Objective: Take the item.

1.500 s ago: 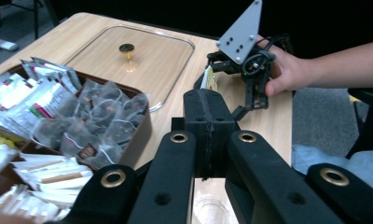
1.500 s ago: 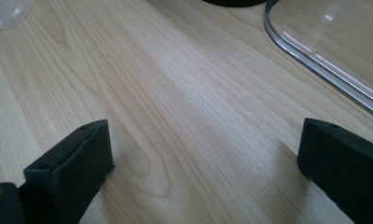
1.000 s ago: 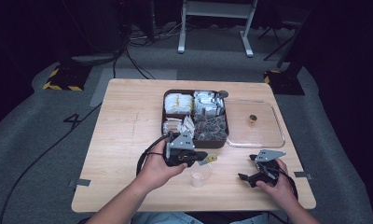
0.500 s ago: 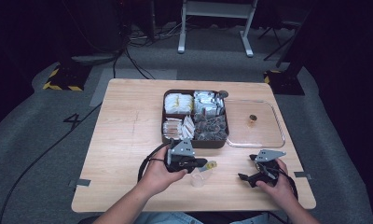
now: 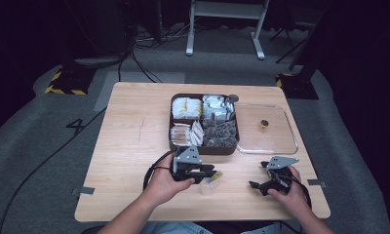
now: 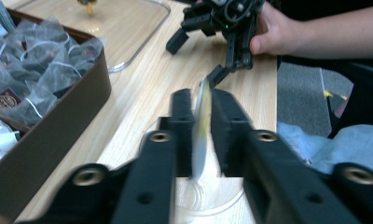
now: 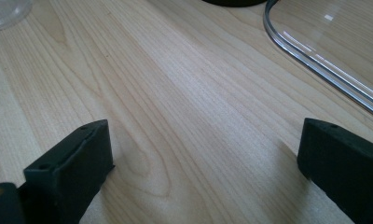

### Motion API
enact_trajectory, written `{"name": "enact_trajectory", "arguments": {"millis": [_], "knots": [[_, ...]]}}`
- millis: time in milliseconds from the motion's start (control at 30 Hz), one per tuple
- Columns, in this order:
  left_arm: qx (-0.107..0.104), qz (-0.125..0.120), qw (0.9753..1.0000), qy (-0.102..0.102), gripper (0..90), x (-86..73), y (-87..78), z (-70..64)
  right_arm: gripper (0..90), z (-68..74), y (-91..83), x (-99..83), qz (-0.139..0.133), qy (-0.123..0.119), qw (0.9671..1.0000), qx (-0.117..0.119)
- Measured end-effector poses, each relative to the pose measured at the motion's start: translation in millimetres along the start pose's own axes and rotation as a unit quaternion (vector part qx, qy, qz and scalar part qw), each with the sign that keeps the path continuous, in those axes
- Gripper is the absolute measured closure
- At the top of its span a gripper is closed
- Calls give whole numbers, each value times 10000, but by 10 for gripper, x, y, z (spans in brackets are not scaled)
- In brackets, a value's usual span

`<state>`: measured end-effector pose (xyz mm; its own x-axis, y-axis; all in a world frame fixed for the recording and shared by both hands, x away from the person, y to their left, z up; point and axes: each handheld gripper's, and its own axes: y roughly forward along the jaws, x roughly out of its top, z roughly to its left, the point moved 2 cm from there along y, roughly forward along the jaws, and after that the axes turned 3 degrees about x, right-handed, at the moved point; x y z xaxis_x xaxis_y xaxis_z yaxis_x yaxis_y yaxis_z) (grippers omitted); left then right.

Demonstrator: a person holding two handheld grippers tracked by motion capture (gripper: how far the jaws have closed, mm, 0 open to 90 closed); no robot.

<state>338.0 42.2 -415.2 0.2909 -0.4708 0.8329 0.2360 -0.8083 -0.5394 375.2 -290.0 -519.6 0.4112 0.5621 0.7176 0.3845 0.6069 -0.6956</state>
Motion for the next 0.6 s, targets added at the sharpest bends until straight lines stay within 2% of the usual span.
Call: {"name": "enact_trajectory", "arguments": {"millis": [167,333,400,467,600], "knots": [[24,-51,10000,-35,652,1,-28,-9,33,0,0,0,1,0,10000,0],[210,-80,9997,-20,550,7,-40,17,33,0,0,0,1,-1,10000,0],[314,-71,9995,-24,506,22,-49,25,33,0,0,0,1,0,10000,0],[504,-83,9987,26,454,50,-61,40,33,0,0,0,1,0,10000,1],[770,-102,9970,39,396,98,-106,70,33,0,0,0,0,-1,10000,1]]}}
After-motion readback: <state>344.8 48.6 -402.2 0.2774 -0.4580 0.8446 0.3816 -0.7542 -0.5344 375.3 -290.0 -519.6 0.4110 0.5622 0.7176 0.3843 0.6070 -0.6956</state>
